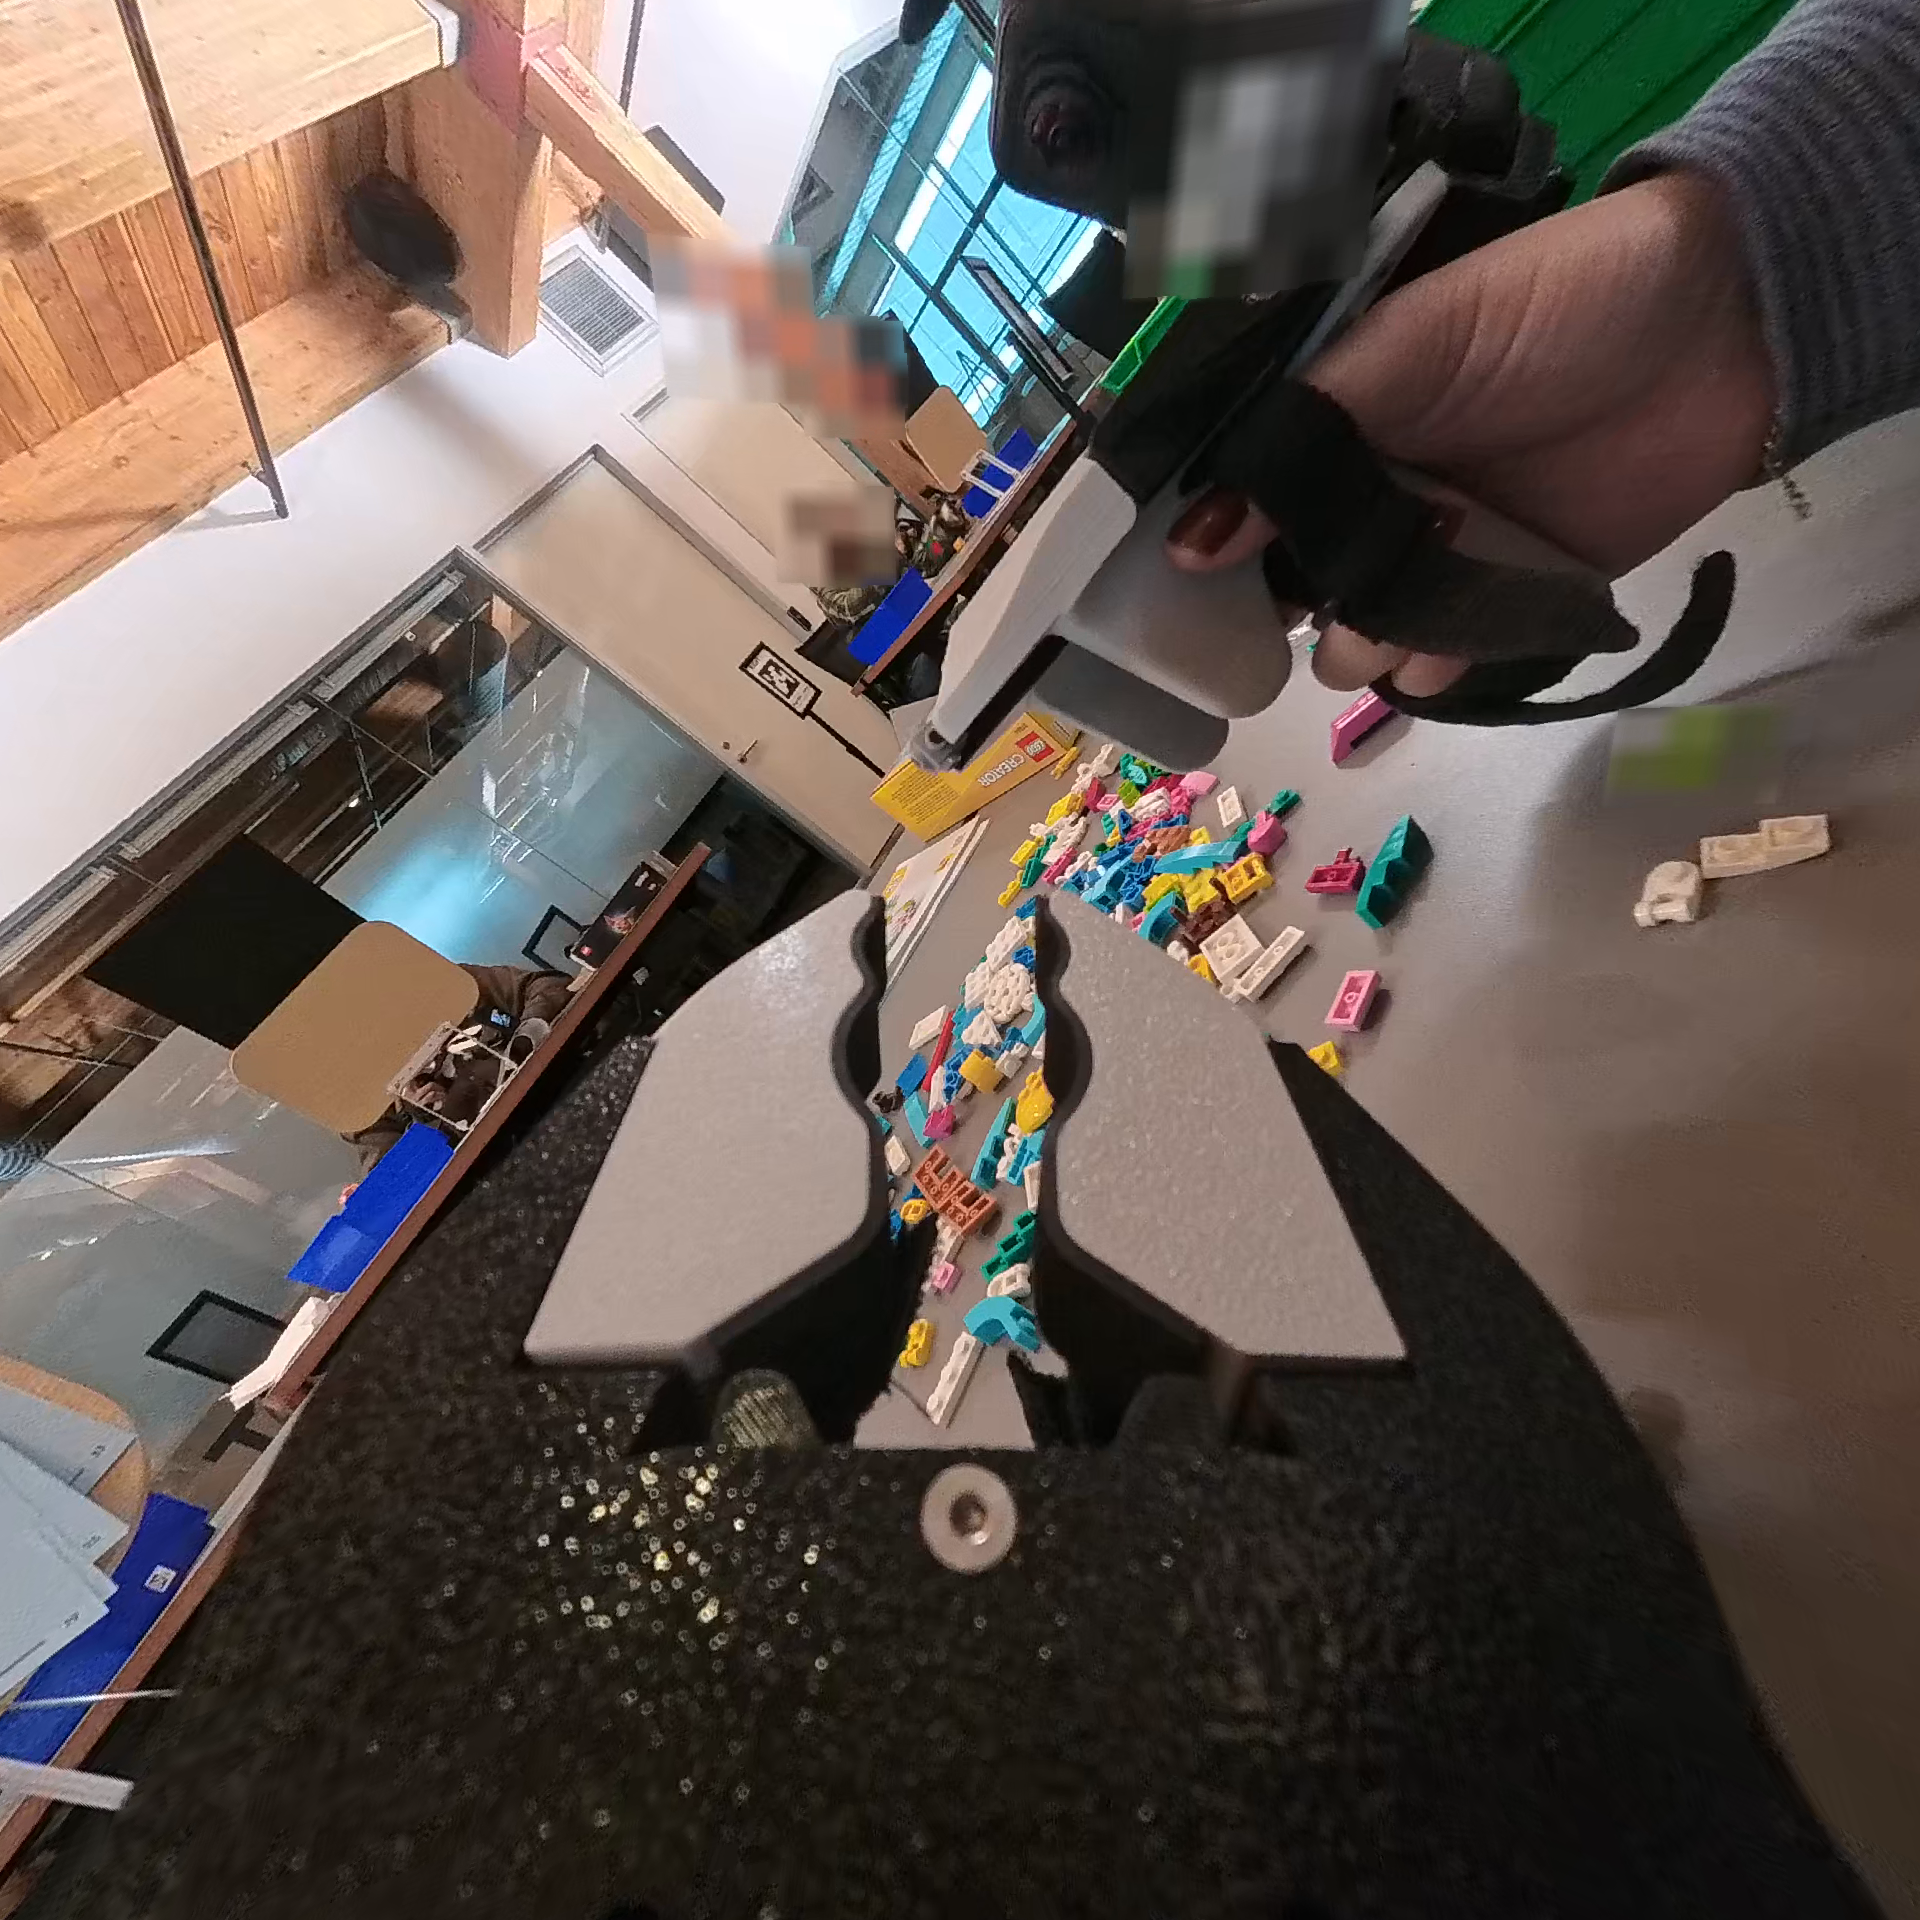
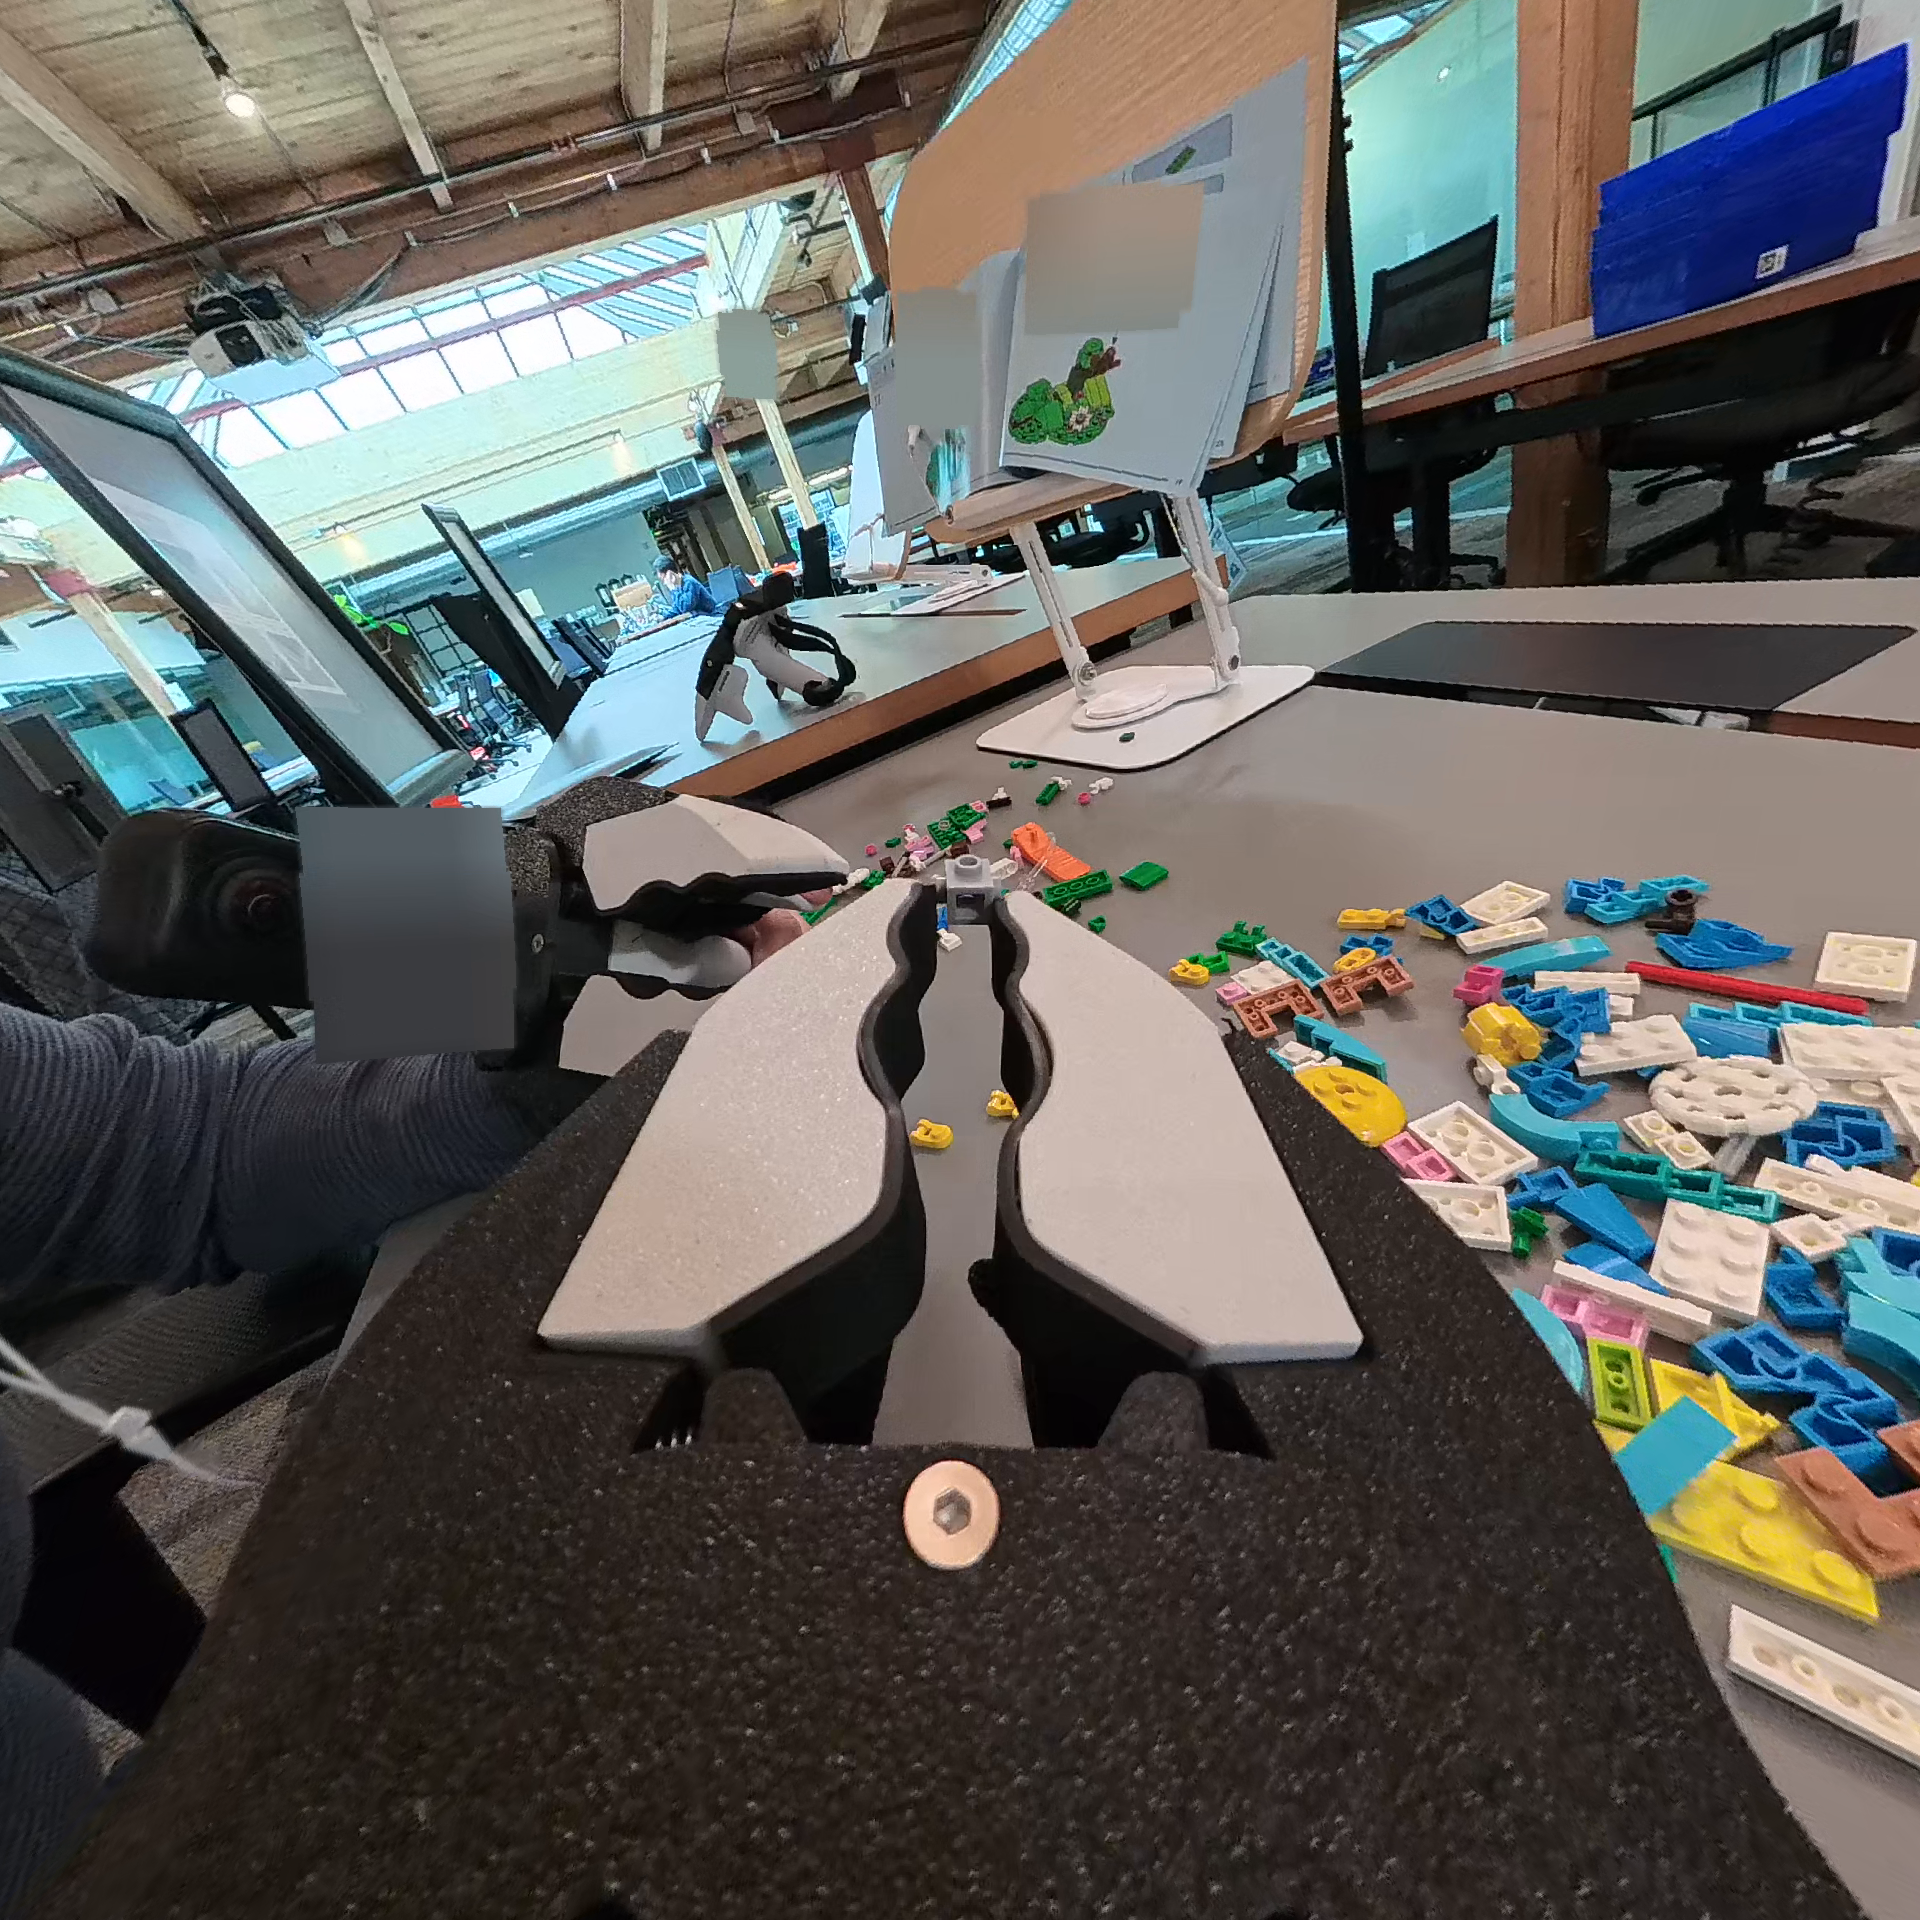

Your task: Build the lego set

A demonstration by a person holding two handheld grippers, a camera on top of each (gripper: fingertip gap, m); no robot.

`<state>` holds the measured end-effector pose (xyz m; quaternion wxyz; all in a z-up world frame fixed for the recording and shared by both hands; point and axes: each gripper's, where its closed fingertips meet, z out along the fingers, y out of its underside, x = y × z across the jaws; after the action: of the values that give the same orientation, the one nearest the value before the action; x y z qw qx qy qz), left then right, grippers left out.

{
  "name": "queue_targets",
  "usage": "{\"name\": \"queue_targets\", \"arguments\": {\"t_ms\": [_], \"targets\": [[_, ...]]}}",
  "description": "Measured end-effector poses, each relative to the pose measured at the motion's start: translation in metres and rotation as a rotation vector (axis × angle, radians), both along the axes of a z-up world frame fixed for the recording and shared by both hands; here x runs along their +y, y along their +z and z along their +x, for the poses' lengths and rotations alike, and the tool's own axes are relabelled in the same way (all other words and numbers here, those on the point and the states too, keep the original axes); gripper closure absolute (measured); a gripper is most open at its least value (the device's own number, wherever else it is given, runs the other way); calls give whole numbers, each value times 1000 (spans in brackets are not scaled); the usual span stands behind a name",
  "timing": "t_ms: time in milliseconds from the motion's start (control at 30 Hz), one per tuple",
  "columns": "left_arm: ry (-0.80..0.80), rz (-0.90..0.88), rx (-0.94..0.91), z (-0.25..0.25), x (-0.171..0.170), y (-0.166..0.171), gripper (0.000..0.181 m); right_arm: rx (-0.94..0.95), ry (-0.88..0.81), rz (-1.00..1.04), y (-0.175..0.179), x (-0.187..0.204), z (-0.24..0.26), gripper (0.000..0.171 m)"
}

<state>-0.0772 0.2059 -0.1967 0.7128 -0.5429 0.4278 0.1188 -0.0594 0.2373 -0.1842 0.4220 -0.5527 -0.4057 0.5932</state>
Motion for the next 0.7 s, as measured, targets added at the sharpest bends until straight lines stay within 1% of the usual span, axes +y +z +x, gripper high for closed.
{"name": "queue_targets", "arguments": {"t_ms": [700], "targets": [[-2,-1,7,0,0,0,155,-9,4,-8,-3,-1,-2,161]]}}
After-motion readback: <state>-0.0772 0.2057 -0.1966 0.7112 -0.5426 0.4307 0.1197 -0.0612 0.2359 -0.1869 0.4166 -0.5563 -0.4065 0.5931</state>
